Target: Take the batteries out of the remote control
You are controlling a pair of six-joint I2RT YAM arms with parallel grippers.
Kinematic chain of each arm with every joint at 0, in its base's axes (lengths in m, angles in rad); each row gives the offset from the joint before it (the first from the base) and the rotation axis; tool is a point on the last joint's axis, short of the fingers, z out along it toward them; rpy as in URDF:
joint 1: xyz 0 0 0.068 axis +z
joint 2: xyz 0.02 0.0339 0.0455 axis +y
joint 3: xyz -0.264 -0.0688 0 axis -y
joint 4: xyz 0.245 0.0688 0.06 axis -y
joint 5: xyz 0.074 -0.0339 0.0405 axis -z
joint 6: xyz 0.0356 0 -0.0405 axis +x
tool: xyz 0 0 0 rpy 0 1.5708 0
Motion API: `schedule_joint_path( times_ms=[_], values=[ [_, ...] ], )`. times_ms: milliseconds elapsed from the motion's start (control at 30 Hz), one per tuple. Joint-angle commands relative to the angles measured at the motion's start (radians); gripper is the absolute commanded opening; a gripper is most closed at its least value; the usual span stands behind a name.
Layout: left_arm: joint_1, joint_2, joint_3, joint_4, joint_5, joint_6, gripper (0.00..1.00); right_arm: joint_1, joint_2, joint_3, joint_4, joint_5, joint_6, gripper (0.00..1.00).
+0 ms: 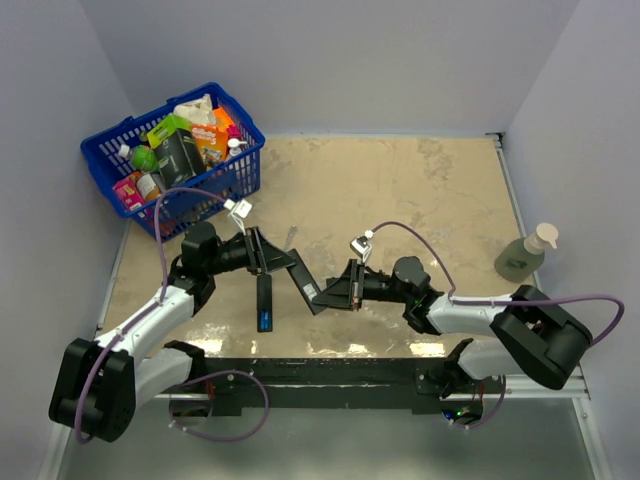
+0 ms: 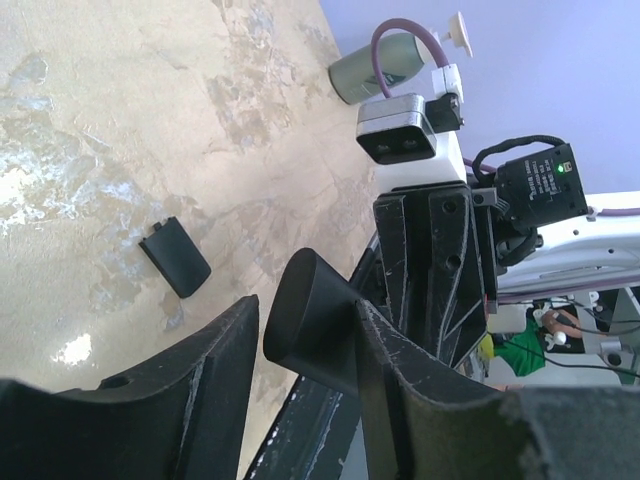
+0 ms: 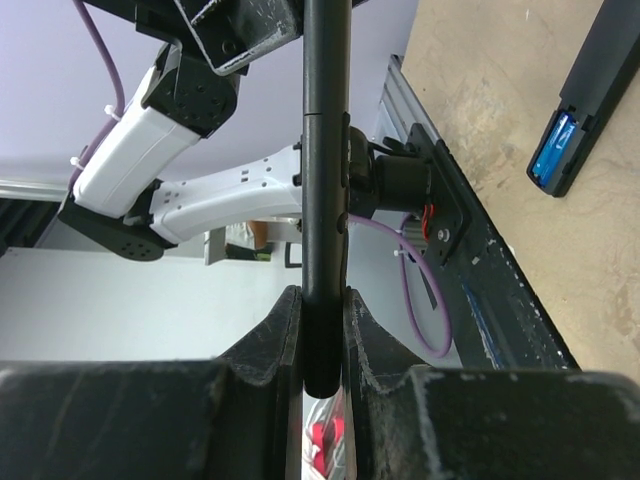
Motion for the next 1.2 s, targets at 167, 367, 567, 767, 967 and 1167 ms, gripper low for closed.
schedule_joint_path(
  times_ms=[167,367,567,767,967,1167],
  values=[
    [0.005,-0.036,-0.045,0.128,0.032,-0.03,0.67,0.003,-0.061,0.014,0.056,0.004,-0.014,0.0],
    [0.003,-0.07,-0.074,0.152,0.07,-0.042,0.7,0.003,-0.051,0.032,0.06,0.013,-0.005,0.0],
    [0.002,-0.064,-0.091,0.191,0.076,-0.063,0.7,0.003,-0.032,0.042,0.076,0.006,0.005,0.0],
    [-0.004,-0.039,-0.103,0.247,0.087,-0.094,0.7,0.003,-0.026,0.043,0.073,0.001,-0.002,0.0],
    [-0.02,-0.013,-0.117,0.3,0.085,-0.123,0.66,0.005,-0.014,0.042,0.08,-0.002,-0.002,0.0],
    [-0.037,0.01,-0.124,0.314,0.078,-0.12,0.61,0.005,0.005,0.046,0.096,-0.004,0.003,0.0]
  ],
)
